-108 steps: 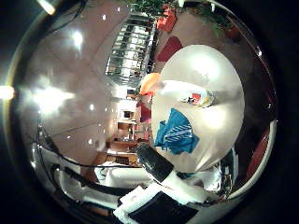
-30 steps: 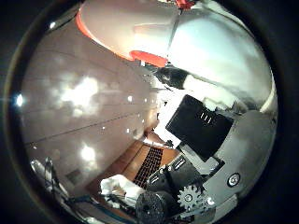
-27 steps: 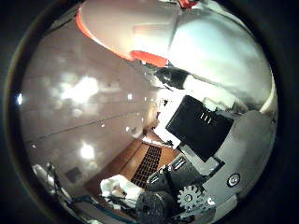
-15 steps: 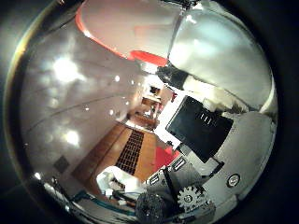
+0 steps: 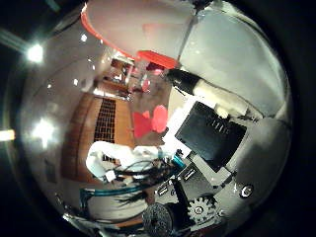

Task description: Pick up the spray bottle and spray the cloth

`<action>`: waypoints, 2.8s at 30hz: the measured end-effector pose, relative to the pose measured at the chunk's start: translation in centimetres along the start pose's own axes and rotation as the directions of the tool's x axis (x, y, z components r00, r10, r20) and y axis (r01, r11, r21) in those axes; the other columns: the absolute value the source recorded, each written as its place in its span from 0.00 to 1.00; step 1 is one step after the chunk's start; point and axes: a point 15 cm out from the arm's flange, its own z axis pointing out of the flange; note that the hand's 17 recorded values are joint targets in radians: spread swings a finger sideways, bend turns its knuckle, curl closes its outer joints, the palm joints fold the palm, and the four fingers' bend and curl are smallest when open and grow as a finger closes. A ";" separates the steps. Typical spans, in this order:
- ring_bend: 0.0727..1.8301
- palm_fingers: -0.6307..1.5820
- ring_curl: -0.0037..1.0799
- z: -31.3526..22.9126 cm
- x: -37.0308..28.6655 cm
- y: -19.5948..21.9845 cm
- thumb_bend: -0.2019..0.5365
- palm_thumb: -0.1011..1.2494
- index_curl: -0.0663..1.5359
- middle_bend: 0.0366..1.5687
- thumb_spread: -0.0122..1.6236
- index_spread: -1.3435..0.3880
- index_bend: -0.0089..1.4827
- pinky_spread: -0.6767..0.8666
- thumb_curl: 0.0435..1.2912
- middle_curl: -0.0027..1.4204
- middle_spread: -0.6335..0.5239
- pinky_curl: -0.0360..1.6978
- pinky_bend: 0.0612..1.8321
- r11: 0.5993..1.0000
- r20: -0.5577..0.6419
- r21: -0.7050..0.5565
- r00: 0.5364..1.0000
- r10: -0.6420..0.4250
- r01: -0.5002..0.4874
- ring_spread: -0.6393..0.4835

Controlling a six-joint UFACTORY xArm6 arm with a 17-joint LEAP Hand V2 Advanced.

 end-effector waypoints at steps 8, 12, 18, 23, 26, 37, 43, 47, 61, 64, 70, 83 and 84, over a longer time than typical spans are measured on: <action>0.73 0.80 0.71 1.7 -3.2 2.9 0.25 0.86 0.51 0.90 0.60 0.67 0.82 0.33 0.53 0.49 0.46 0.81 0.56 0.958 -0.208 -0.270 0.965 -0.161 0.102 0.38; 0.73 0.80 0.71 2.3 -4.1 3.2 0.25 0.85 0.51 0.90 0.60 0.67 0.82 0.32 0.53 0.49 0.46 0.82 0.55 0.939 -0.278 -0.328 0.939 -0.203 0.105 0.38; 0.73 0.80 0.71 5.1 -5.2 3.4 0.25 0.85 0.51 0.90 0.61 0.66 0.82 0.32 0.54 0.48 0.46 0.83 0.55 0.889 -0.388 -0.444 0.869 -0.307 0.116 0.38; 0.73 0.80 0.72 9.6 -5.3 5.0 0.25 0.84 0.51 0.90 0.61 0.66 0.82 0.32 0.54 0.48 0.45 0.83 0.54 0.838 -0.415 -0.540 0.844 -0.340 0.072 0.38; 0.73 0.80 0.72 12.3 -6.1 5.8 0.25 0.84 0.51 0.90 0.61 0.66 0.82 0.32 0.54 0.48 0.46 0.84 0.54 0.813 -0.424 -0.579 0.827 -0.370 0.067 0.38; 0.73 0.80 0.73 15.2 -6.6 5.6 0.25 0.84 0.51 0.90 0.61 0.66 0.82 0.32 0.54 0.48 0.46 0.84 0.54 0.794 -0.454 -0.607 0.804 -0.384 0.037 0.38; 0.73 0.80 0.73 15.0 -6.8 5.5 0.25 0.84 0.51 0.90 0.61 0.66 0.82 0.31 0.54 0.48 0.46 0.84 0.54 0.797 -0.446 -0.602 0.809 -0.384 0.046 0.38; 0.73 0.80 0.73 15.0 -6.8 5.6 0.25 0.84 0.51 0.90 0.61 0.66 0.82 0.31 0.54 0.48 0.46 0.84 0.54 0.797 -0.446 -0.602 0.808 -0.384 0.047 0.38; 0.73 0.80 0.73 10.6 -11.5 2.6 0.25 0.83 0.51 0.90 0.61 0.66 0.82 0.31 0.55 0.48 0.46 0.84 0.54 0.874 -0.365 -0.467 0.872 -0.325 0.130 0.38; 0.73 0.80 0.73 9.6 -14.0 1.8 0.25 0.83 0.51 0.90 0.61 0.66 0.82 0.31 0.55 0.48 0.46 0.84 0.54 0.895 -0.290 -0.414 0.908 -0.303 0.166 0.38; 0.73 0.80 0.73 8.2 -18.1 0.1 0.26 0.84 0.51 0.90 0.62 0.66 0.82 0.31 0.55 0.48 0.46 0.84 0.54 0.942 -0.051 -0.291 0.980 -0.191 0.168 0.38; 0.73 0.80 0.73 9.5 -22.0 -7.0 0.26 0.84 0.51 0.90 0.62 0.66 0.82 0.31 0.55 0.48 0.46 0.84 0.54 0.993 0.199 0.043 0.974 -0.112 0.106 0.38; 0.73 0.80 0.73 10.1 -22.5 -7.4 0.26 0.84 0.51 0.90 0.62 0.66 0.82 0.31 0.55 0.48 0.46 0.84 0.54 0.994 0.241 0.067 0.965 -0.104 0.090 0.38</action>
